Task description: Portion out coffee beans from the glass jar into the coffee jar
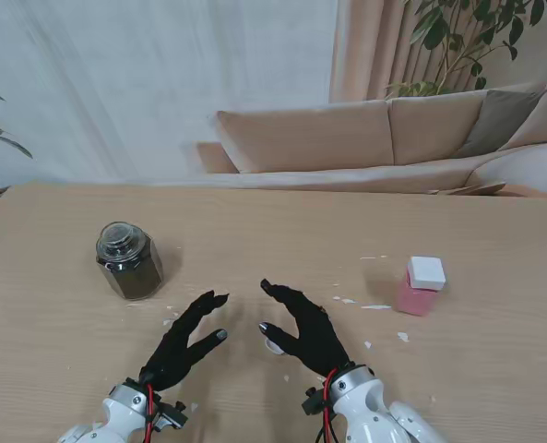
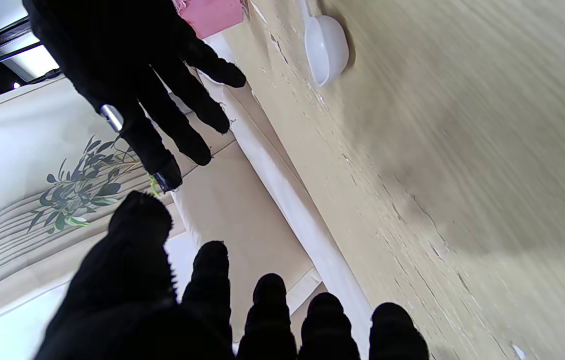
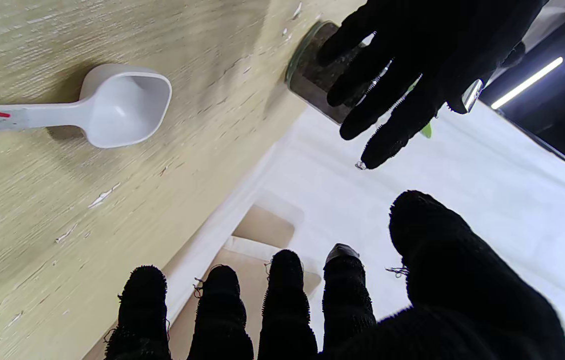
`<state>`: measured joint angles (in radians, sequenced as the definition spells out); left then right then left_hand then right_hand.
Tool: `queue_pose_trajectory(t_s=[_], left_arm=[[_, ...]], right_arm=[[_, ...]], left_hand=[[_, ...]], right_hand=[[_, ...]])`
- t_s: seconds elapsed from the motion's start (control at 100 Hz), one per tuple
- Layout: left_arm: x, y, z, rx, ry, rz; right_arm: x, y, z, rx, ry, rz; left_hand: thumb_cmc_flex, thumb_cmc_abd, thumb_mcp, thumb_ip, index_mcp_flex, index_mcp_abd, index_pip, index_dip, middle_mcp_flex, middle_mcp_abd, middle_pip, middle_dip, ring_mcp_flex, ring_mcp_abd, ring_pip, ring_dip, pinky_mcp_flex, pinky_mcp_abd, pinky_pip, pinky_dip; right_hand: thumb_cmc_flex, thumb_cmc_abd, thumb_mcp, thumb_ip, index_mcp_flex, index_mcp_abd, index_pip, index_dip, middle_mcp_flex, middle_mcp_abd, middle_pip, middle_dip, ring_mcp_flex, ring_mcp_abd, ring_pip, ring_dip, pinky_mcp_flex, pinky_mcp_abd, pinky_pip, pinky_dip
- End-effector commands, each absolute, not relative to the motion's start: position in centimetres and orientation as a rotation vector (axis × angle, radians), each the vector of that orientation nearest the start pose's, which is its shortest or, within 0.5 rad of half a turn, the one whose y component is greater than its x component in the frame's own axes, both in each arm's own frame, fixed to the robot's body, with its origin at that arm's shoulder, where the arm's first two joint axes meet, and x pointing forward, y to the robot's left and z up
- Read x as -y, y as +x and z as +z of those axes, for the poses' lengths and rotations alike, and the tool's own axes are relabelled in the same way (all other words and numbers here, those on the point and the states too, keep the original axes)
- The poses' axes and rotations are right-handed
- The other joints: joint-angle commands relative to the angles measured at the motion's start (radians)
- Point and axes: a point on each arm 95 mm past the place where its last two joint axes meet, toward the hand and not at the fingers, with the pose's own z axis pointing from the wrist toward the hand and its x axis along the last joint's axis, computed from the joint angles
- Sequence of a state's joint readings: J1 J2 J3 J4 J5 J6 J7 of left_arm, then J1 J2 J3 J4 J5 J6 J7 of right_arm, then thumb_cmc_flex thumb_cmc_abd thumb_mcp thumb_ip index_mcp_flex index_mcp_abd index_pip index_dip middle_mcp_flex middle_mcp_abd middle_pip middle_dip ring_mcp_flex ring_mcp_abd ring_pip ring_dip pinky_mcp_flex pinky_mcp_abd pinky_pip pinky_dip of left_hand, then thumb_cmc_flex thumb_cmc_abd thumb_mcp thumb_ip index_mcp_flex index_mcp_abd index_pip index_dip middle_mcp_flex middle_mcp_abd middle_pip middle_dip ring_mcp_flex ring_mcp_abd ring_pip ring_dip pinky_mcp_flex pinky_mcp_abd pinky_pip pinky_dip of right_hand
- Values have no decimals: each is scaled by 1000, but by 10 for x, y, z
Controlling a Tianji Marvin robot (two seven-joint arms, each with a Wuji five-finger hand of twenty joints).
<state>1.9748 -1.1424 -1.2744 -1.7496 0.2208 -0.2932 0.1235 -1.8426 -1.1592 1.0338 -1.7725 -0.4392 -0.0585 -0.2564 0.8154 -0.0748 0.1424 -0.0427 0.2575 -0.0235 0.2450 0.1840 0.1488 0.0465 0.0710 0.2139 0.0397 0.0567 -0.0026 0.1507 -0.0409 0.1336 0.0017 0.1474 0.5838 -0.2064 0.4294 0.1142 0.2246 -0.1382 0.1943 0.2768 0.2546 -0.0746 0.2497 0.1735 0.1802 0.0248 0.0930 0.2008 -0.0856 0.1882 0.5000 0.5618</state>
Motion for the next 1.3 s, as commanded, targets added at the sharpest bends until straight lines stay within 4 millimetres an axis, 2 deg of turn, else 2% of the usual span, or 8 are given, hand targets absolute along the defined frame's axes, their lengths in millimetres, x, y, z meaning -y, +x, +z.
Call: queue_pose_trajectory(t_s=[0.0,0.18,0.34,0.5,0.61,0.79,1.22,1.29], left_arm=[[24,270,-371,-930,-2019,-2167],[24,271,-370,-926,-2020,-2167],[24,271,-371,-938,-2033,-2163],[25,271,-371,-941,-2027,-2165],[26,273,-368,-948,-2014,-2170],[28,282,-348,-995,-1912,-2182],[-12,338,-294,-1187,-1572,-1950],[-22,349,-285,-1205,-1511,-1893]], right_arm=[[-99,279,-359,1232,-2054,-2258],[-97,278,-357,1213,-2056,-2280],[-97,278,-357,1215,-2053,-2291],[-99,278,-358,1212,-2048,-2302],[-99,278,-357,1198,-2049,-2310],[-99,277,-355,1163,-2051,-2325],[-98,270,-351,1112,-2054,-2328],[-98,270,-351,1109,-2055,-2327]], left_hand=[[0,-35,15,14,-16,-24,3,0,5,-15,14,-2,-8,-31,-4,3,-2,-34,-6,-4],[-3,-36,20,13,-28,-22,12,5,4,-11,22,6,-8,-33,-4,5,-2,-33,-3,1],[36,-35,59,22,-24,-16,25,12,8,-4,34,18,-9,-33,-4,8,-2,-34,-1,7],[-18,-64,159,12,-11,13,44,20,15,6,43,36,-6,-24,0,10,-1,-26,0,25],[-32,-79,176,9,-13,80,87,46,14,10,71,80,-6,-5,23,89,-14,-9,45,105],[-37,-103,179,6,-47,123,177,103,27,48,164,218,-13,28,90,362,-42,19,136,350],[-8,-145,130,9,-17,116,161,109,41,61,179,155,-9,40,72,326,-34,30,102,341],[-5,-156,125,9,-28,109,152,121,41,56,191,158,-15,44,89,368,-47,40,143,394]], right_hand=[[23,17,-1,18,-23,-19,16,-15,-18,-22,10,1,1,-33,-12,10,-11,-30,-21,12],[19,-6,61,96,-19,-17,44,-1,-12,-14,22,7,11,-11,1,19,-1,-14,-6,21],[-66,-16,7,-11,-28,4,94,51,-17,24,89,50,27,17,31,55,8,9,24,39],[-100,5,-5,-34,-28,-1,83,53,-22,17,78,46,23,16,26,56,6,10,25,40],[-95,7,-1,-39,-23,-2,76,52,-18,14,71,41,23,16,23,55,5,9,25,40],[-85,8,1,-42,-14,-1,72,53,-10,13,69,38,27,17,23,56,6,10,26,40],[-68,13,-4,-43,-3,4,71,55,-6,12,69,33,28,21,24,56,10,12,30,42],[-66,14,-4,-42,-2,5,72,55,-6,12,69,32,28,21,24,56,11,11,31,43]])
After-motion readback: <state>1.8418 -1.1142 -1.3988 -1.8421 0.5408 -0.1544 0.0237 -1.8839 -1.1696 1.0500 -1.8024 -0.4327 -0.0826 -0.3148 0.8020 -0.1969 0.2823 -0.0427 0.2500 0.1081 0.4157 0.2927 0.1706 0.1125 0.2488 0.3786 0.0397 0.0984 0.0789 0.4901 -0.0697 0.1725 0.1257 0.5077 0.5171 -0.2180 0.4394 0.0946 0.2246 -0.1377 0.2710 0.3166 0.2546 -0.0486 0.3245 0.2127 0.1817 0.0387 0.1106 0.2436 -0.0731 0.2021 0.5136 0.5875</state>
